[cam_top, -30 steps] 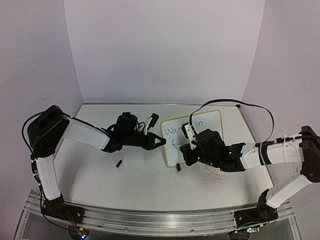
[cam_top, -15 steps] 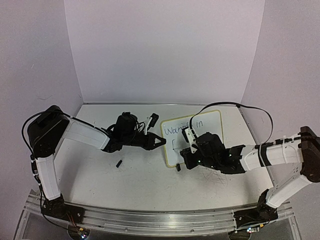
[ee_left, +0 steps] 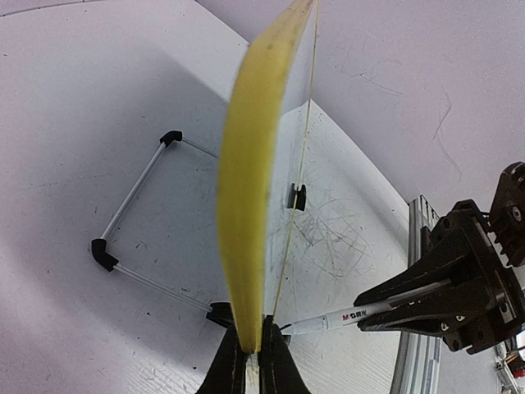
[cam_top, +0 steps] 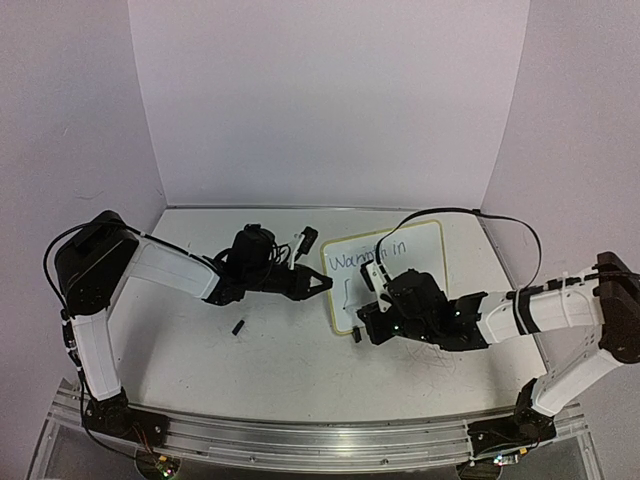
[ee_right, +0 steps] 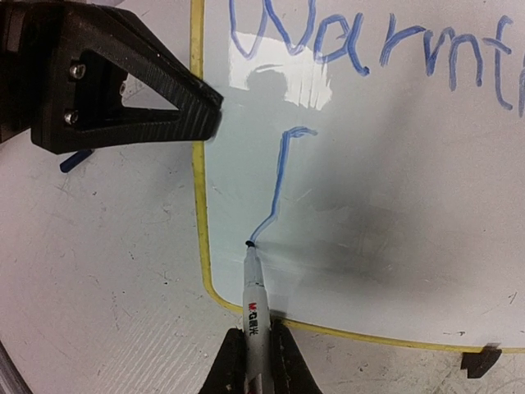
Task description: Write a sentence on the whiteboard
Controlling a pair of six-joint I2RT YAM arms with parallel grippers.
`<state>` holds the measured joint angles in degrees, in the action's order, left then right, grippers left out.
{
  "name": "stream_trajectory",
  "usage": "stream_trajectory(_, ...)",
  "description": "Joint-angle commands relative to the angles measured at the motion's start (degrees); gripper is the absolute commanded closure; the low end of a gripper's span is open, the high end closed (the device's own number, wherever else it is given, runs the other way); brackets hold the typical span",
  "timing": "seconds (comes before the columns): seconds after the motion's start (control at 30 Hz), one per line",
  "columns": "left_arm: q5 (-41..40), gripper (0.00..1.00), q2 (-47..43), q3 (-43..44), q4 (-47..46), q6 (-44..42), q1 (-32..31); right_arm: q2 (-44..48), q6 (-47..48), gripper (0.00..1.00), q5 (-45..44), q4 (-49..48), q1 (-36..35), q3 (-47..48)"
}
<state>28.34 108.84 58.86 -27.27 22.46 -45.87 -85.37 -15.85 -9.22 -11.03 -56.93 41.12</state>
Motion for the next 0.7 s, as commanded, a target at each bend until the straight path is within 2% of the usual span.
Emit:
stream_trajectory(0.0,-0.03,1.0,1.4,0.3,3.2,-1.72,-1.71,4.6,-0.87,1.0,-0.08,-0.04,-0.03,1.7)
stream_trajectory(0.2,-0.08,1.0,1.16,0.1,3.27,-1.8,-1.68,6.95,0.46,1.0,-1.76,0.04,0.32,2.33)
stream_trajectory(0.67,-0.16,1.0,0.89,0.2,3.54,-1.8,-1.68,1.32,1.08,1.0,-3.67,-0.82,0.51,5.19)
